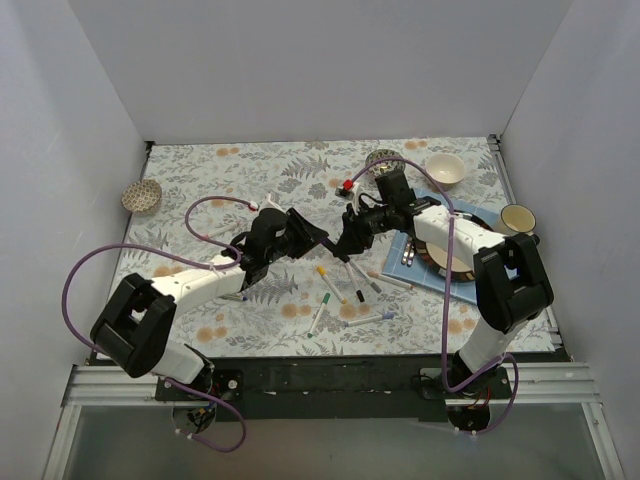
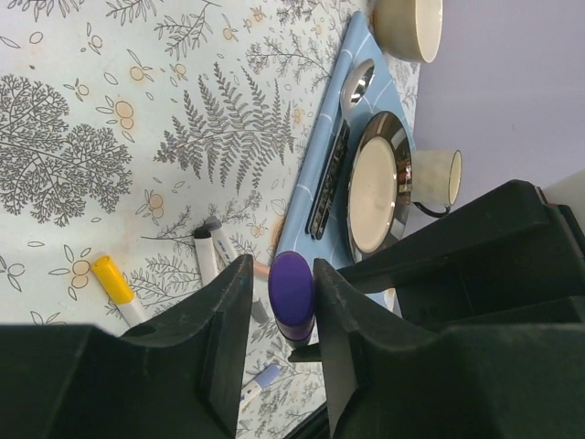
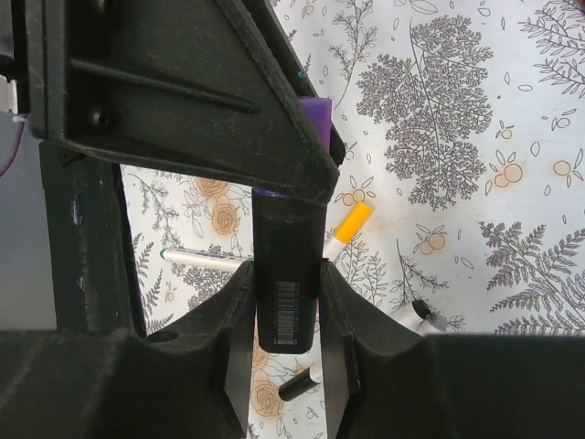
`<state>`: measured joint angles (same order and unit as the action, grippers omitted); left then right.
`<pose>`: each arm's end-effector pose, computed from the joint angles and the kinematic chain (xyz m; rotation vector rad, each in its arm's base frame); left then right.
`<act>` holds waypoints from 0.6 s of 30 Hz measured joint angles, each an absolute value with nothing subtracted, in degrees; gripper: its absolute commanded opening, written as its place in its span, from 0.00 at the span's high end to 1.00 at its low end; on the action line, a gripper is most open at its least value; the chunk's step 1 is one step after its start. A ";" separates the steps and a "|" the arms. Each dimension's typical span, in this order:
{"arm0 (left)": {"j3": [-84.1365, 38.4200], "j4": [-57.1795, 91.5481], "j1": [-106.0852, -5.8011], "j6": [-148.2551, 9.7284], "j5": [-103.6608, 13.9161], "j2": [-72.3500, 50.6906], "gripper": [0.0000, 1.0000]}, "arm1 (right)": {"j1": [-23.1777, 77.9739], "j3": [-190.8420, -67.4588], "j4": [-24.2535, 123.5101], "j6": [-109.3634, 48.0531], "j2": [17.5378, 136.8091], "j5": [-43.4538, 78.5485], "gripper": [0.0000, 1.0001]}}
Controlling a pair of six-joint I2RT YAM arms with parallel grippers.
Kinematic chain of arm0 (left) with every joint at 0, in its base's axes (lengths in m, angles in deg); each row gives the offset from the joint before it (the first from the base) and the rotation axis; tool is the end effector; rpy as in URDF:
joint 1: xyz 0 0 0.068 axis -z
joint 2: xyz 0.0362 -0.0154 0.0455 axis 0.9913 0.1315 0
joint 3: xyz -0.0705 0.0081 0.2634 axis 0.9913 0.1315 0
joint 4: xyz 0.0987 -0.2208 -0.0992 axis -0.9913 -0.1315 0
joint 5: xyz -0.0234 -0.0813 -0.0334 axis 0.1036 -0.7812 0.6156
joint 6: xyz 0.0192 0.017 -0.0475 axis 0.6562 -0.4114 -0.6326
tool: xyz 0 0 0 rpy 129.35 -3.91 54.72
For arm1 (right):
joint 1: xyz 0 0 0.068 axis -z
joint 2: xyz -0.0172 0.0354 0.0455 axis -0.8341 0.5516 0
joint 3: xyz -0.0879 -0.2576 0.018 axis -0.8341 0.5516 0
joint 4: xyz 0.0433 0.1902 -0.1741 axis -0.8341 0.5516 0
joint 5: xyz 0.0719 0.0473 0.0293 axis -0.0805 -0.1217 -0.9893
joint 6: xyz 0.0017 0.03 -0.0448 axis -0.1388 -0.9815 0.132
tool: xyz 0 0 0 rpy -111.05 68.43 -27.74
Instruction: Open the pen caps
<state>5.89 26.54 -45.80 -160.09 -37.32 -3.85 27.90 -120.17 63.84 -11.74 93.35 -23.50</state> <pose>0.2489 -0.1857 0.2171 -1.3064 2.0377 -1.3811 0.3061 0.1975 0.2329 -1.1753 1.9658 1.1411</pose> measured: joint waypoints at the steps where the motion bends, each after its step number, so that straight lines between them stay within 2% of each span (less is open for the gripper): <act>1: 5.72 25.95 -45.60 -159.83 -36.75 -3.78 0.75 | 27.88 -120.17 63.84 -11.76 93.43 -23.28 0.99; 3: 5.43 25.43 -45.43 -159.42 -35.88 -3.74 0.91 | 27.82 -120.17 63.84 -11.74 93.69 -22.89 0.99; 4: 5.30 25.28 -45.36 -159.39 -35.62 -3.71 0.97 | 27.66 -120.17 63.86 -11.72 93.80 -22.69 0.94; 6: 4.80 24.93 -45.17 -158.85 -35.20 -3.71 1.00 | 27.51 -120.17 63.82 -11.70 93.98 -22.49 0.78; 7: 4.69 24.82 -45.12 -158.59 -35.09 -3.71 1.00 | 27.51 -120.17 63.80 -11.66 93.98 -22.47 0.63; 10: 4.60 24.86 -44.99 -156.97 -34.65 -3.80 1.00 | 27.51 -120.17 63.73 -11.37 93.98 -22.82 0.40; 13: 6.31 27.38 -44.93 -152.66 -34.61 -5.18 1.00 | 27.53 -120.15 63.82 -11.46 93.98 -24.59 0.32; 18: 14.53 39.99 -45.23 -145.23 -42.68 -9.46 1.00 | 27.53 -119.58 62.90 -11.63 94.09 -31.26 0.29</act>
<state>14.53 39.99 -45.23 -145.23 -42.68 -9.46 27.53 -119.58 62.90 -11.63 94.09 -31.26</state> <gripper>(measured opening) 0.177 0.693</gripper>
